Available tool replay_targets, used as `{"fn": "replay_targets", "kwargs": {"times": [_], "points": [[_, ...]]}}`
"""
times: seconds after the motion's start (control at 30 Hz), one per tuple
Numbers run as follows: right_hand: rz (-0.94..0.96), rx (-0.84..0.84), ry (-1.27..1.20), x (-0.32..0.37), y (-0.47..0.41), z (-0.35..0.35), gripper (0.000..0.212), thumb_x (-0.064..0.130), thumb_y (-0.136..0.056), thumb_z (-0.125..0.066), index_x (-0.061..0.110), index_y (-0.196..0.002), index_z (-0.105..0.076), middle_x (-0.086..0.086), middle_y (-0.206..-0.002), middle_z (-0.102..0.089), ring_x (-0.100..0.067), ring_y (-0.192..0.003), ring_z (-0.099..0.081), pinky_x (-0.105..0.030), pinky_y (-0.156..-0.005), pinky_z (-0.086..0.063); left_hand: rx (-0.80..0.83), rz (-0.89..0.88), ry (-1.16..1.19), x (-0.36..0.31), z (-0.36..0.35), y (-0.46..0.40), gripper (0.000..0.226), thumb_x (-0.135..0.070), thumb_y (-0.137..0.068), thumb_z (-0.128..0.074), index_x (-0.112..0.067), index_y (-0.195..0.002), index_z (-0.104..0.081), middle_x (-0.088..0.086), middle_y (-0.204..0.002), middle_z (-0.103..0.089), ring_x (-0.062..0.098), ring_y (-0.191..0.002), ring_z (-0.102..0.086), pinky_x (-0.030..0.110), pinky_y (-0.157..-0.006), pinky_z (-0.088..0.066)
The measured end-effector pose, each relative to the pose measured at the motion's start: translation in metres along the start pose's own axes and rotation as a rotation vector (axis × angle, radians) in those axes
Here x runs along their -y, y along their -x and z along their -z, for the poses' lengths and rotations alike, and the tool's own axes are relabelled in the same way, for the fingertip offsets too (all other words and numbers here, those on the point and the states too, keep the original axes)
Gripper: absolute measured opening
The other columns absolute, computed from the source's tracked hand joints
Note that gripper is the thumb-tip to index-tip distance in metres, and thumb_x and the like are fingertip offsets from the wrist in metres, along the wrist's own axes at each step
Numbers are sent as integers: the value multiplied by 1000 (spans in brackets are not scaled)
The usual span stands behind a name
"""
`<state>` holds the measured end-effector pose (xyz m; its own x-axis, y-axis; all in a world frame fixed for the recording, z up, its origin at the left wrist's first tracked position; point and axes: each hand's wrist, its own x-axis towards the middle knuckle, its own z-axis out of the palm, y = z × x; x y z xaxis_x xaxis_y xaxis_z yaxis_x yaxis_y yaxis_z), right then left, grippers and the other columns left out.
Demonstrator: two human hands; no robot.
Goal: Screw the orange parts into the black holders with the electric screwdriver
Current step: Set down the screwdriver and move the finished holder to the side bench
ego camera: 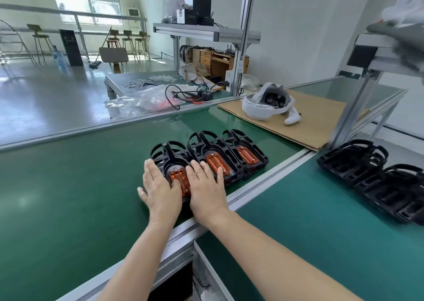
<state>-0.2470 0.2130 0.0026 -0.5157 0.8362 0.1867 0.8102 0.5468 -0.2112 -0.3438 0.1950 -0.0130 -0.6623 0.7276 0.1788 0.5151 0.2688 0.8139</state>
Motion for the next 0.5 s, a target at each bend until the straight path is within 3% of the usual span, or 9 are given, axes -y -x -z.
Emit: {"fn": "replay_targets", "kwargs": {"times": [0.4, 0.5], "points": [[41, -31, -32, -5, 10, 4, 67, 9, -97, -42, 20, -155, -11, -1, -163, -6, -20, -149, 6, -56, -114, 13, -5, 12, -107, -4, 5, 4, 82, -28, -92, -56, -12, -152, -2, 2, -160, 0, 24, -146, -1, 50, -115, 3], [27, -56, -70, -10, 18, 6, 63, 9, -99, -40, 20, -155, -12, 2, -163, -6, -17, -149, 6, -53, -114, 15, -66, -80, -170, -10, 7, 12, 76, -24, -93, -52, -10, -152, -5, 3, -160, -1, 22, -147, 0, 50, -115, 5]]}}
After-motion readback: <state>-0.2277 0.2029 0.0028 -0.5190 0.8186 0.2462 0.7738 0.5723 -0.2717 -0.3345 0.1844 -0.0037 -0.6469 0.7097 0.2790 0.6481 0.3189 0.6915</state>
